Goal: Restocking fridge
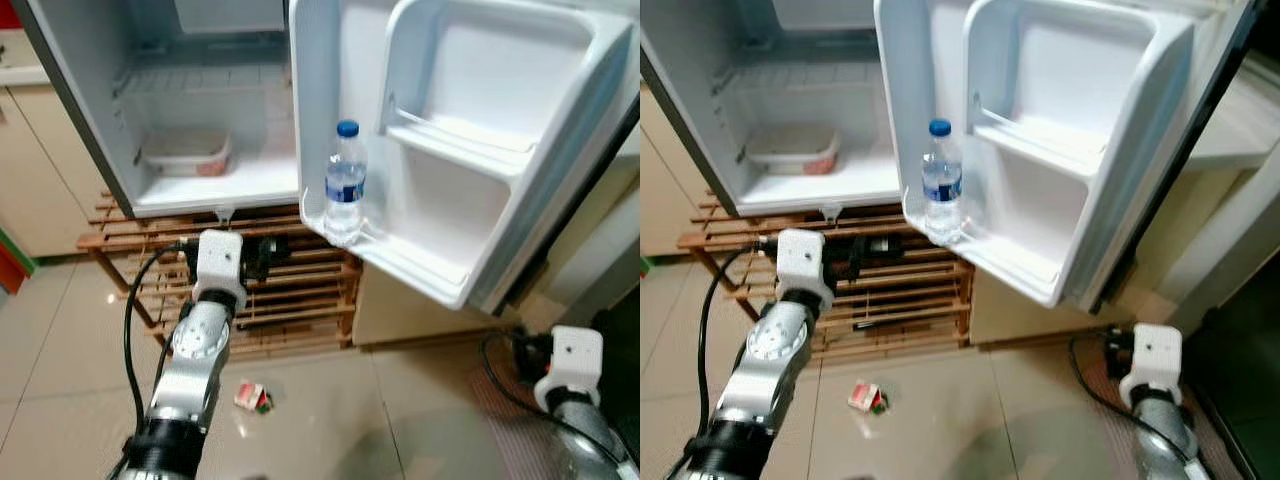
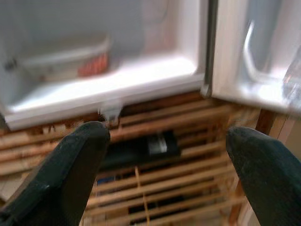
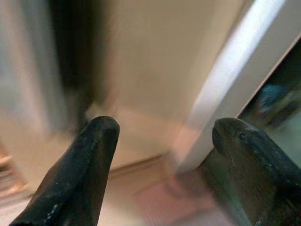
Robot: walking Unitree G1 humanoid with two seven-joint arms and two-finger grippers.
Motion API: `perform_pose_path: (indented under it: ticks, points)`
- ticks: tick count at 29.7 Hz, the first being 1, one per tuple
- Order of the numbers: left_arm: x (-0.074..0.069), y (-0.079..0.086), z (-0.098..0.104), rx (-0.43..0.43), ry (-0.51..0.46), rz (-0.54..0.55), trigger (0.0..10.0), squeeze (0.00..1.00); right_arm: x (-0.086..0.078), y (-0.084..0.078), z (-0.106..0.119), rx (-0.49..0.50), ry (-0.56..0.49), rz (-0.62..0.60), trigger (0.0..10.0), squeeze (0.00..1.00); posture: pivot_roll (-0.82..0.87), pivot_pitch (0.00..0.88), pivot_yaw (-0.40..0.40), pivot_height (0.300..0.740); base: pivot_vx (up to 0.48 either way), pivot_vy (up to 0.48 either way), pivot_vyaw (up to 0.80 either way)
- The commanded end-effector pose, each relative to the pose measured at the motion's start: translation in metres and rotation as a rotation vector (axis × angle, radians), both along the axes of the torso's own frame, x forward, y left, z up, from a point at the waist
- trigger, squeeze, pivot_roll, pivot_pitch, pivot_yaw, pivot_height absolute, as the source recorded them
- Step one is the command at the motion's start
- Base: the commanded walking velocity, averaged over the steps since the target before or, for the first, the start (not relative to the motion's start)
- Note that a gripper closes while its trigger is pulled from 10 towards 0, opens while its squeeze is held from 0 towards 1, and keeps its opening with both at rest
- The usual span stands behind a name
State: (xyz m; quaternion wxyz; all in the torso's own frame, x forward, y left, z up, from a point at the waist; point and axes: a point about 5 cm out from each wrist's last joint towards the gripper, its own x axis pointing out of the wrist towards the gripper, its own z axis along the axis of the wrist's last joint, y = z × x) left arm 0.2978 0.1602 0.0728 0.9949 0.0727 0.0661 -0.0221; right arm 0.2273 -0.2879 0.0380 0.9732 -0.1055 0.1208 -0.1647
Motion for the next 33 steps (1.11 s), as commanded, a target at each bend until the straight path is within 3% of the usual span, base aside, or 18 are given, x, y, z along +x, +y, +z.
perform_pose_path:
  ticks: [1,4,10,15,22,25,27,28,32,33]
  points:
    - [-0.002,-0.003,-0.009,0.017,0.031,-0.028,10.0,0.00,0.007,-0.012,0.008,-0.045,-0.025,-0.063,10.0,0.05,-0.01,0.014,0.020,0.740,0.000,0.000,0.00]
    - [-0.006,-0.003,-0.017,0.032,0.063,-0.034,10.0,0.00,0.012,-0.017,0.013,-0.069,-0.031,-0.094,10.0,0.05,-0.01,0.015,0.020,0.740,0.000,0.000,0.00]
    - [-0.016,0.011,-0.050,0.095,0.221,-0.003,10.0,0.00,0.026,-0.028,0.024,-0.133,-0.025,-0.147,10.0,0.05,0.00,0.016,0.017,0.740,0.000,0.000,0.00]
    - [-0.039,0.033,-0.088,0.183,0.415,0.039,10.0,0.00,0.034,-0.047,0.032,-0.183,0.001,-0.214,10.0,0.04,-0.01,0.027,0.021,0.740,0.000,0.000,0.00]
    - [-0.069,0.038,-0.123,0.247,0.651,-0.021,10.0,0.00,0.041,-0.059,0.038,-0.179,0.009,-0.258,10.0,0.06,-0.01,0.025,0.023,0.740,0.000,0.000,0.00]
    - [-0.089,0.040,-0.138,0.266,0.751,-0.039,10.0,0.00,0.054,-0.052,0.048,-0.132,-0.053,-0.226,10.0,0.07,-0.01,0.024,0.023,0.740,0.000,0.000,0.00]
    - [-0.093,0.040,-0.142,0.273,0.773,-0.041,10.0,0.00,0.062,-0.046,0.053,-0.100,-0.092,-0.196,10.0,0.06,-0.01,0.024,0.023,0.740,0.000,0.000,0.00]
    - [-0.093,0.040,-0.142,0.273,0.773,-0.041,10.0,0.00,0.062,-0.046,0.053,-0.100,-0.092,-0.196,10.0,0.06,-0.01,0.024,0.023,0.740,0.000,0.000,0.00]
    - [-0.093,0.034,-0.143,0.236,0.789,-0.073,10.0,0.00,0.082,-0.013,0.070,0.007,-0.200,-0.051,10.0,0.06,-0.02,0.023,0.019,0.740,0.000,0.000,0.00]
    - [-0.093,0.034,-0.143,0.236,0.789,-0.073,10.0,0.00,0.082,-0.013,0.070,0.007,-0.200,-0.051,10.0,0.06,-0.02,0.023,0.019,0.740,0.000,0.000,0.00]
